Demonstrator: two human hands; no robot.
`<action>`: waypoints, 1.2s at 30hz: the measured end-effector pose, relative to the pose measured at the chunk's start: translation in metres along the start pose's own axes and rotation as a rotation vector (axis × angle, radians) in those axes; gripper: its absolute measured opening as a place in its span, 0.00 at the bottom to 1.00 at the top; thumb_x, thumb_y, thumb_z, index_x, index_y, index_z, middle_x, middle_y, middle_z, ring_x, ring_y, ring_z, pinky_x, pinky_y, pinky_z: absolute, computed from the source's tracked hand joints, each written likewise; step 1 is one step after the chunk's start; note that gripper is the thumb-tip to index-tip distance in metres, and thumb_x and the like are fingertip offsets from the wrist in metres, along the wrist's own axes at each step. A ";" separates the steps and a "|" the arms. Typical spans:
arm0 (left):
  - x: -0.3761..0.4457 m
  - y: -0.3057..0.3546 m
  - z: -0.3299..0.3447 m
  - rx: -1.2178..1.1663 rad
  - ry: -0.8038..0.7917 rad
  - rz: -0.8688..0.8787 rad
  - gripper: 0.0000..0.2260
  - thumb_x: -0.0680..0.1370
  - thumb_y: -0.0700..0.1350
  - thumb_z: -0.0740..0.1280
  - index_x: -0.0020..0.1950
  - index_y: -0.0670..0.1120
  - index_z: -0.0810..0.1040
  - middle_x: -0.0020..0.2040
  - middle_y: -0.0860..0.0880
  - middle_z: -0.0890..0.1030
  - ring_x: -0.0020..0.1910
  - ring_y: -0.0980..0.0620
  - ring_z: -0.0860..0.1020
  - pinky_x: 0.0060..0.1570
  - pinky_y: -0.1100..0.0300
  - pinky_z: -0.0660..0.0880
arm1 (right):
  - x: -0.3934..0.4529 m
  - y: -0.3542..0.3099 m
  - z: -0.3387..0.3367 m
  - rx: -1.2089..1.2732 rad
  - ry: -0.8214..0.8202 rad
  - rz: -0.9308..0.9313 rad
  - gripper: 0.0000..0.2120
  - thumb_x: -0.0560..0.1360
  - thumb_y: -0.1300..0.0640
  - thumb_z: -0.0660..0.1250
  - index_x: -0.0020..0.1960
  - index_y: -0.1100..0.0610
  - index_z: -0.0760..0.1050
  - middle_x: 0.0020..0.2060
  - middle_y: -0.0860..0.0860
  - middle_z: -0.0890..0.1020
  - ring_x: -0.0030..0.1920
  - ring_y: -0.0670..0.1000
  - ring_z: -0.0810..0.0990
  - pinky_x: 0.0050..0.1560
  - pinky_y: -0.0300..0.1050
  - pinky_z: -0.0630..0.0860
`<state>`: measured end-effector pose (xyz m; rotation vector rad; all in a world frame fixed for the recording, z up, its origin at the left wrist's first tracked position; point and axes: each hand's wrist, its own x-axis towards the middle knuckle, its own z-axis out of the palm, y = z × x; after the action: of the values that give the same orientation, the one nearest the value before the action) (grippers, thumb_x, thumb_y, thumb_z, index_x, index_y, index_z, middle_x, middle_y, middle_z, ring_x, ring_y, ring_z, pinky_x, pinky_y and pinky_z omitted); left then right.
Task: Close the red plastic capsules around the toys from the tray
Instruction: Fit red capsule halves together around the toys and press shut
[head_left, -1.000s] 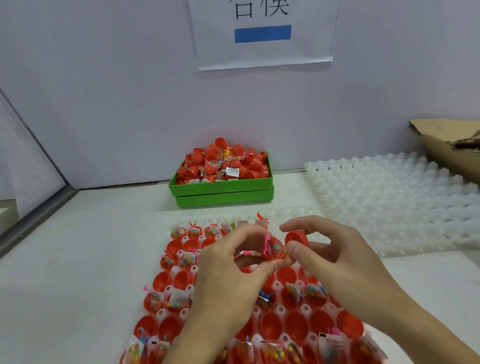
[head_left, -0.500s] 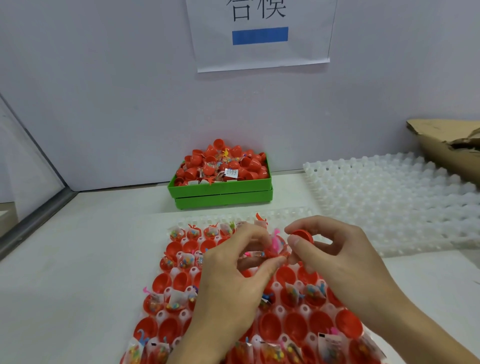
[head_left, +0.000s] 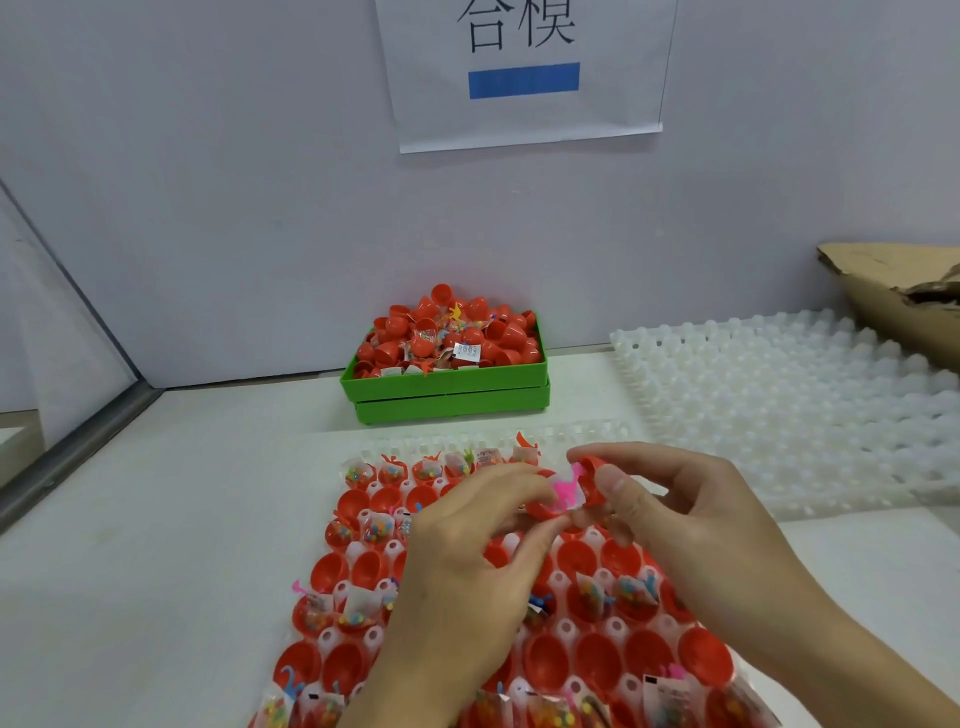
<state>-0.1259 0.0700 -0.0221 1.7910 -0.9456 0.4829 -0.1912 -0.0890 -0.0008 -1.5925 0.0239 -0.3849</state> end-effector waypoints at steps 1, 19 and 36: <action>0.000 -0.001 -0.001 0.054 -0.005 0.038 0.08 0.71 0.37 0.76 0.48 0.46 0.84 0.50 0.54 0.83 0.51 0.60 0.81 0.47 0.66 0.80 | 0.000 -0.002 0.000 0.009 -0.017 0.002 0.10 0.70 0.51 0.68 0.48 0.43 0.85 0.38 0.47 0.87 0.33 0.41 0.83 0.35 0.28 0.75; 0.000 0.001 -0.001 0.094 -0.067 0.090 0.12 0.75 0.42 0.71 0.56 0.51 0.79 0.54 0.60 0.78 0.55 0.63 0.78 0.52 0.64 0.77 | -0.001 -0.003 0.000 -0.019 -0.023 -0.041 0.11 0.64 0.52 0.75 0.47 0.46 0.84 0.43 0.50 0.86 0.38 0.54 0.86 0.35 0.37 0.77; -0.003 0.002 0.001 0.055 -0.064 0.014 0.13 0.74 0.44 0.72 0.58 0.48 0.83 0.54 0.60 0.79 0.55 0.62 0.79 0.49 0.66 0.79 | 0.000 0.001 0.004 -0.029 0.014 -0.018 0.12 0.62 0.51 0.76 0.45 0.47 0.83 0.39 0.54 0.86 0.40 0.56 0.86 0.41 0.46 0.81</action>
<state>-0.1291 0.0700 -0.0232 1.8602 -0.9985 0.4666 -0.1896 -0.0850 -0.0016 -1.6192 0.0264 -0.4112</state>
